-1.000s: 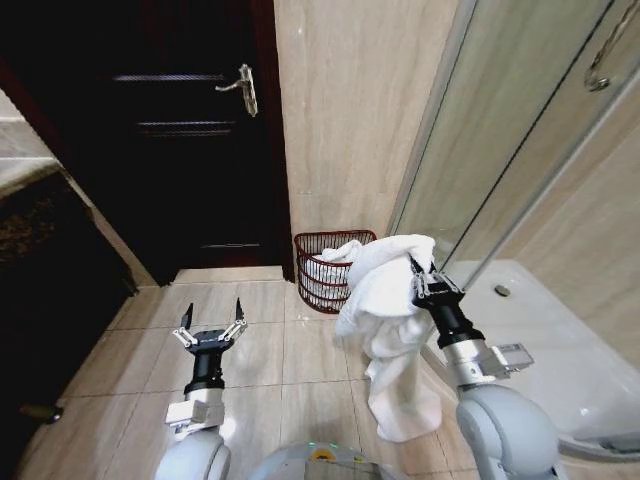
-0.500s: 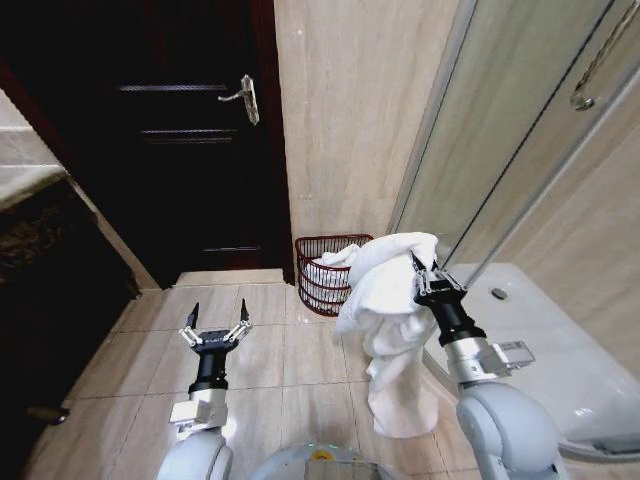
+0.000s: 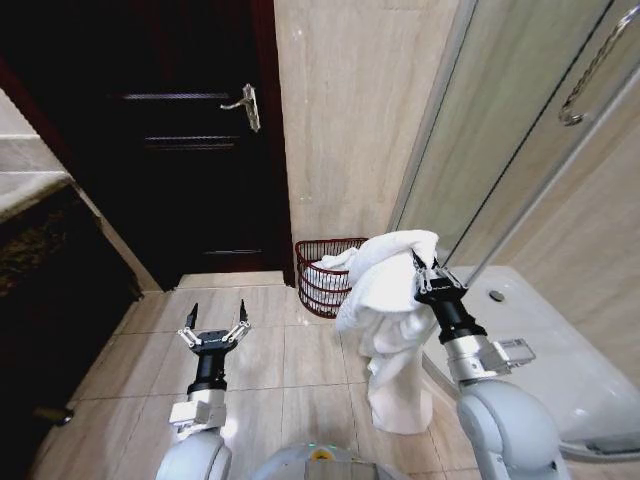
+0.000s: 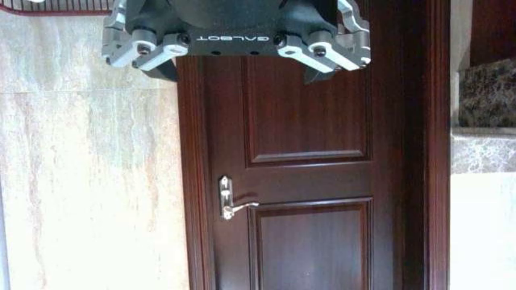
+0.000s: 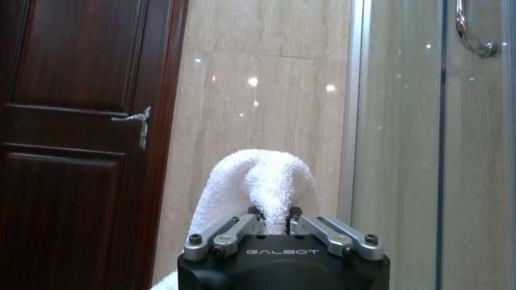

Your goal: Discard the used towel into the hamper.

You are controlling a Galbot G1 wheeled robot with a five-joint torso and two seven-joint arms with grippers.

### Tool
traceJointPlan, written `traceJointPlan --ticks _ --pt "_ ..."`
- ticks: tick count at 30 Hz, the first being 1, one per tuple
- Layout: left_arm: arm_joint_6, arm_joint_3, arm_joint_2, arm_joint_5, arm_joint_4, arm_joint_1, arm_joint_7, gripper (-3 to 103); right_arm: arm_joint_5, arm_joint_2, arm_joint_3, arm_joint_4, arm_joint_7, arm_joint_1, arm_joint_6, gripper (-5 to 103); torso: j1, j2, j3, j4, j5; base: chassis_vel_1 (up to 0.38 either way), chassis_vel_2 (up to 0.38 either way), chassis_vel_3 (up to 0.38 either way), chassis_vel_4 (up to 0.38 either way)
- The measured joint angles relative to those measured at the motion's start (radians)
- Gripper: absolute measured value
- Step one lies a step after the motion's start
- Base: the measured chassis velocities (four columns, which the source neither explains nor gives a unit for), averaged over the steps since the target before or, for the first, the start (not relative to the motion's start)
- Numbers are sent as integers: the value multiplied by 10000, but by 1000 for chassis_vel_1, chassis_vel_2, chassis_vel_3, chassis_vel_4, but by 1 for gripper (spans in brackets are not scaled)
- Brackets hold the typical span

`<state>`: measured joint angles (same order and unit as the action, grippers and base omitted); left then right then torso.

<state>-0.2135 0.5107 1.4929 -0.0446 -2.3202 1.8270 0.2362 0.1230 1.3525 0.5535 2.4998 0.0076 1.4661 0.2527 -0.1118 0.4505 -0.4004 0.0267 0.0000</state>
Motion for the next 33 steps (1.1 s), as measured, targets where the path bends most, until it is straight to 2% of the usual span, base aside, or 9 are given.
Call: traceJointPlan --ticks 33 --pt "-122 9 -17 -86 172 -25 -53 100 -94 61 6 -227 -22 -382 70 12 -537 1354 -811 0 0 0 0 0 0"
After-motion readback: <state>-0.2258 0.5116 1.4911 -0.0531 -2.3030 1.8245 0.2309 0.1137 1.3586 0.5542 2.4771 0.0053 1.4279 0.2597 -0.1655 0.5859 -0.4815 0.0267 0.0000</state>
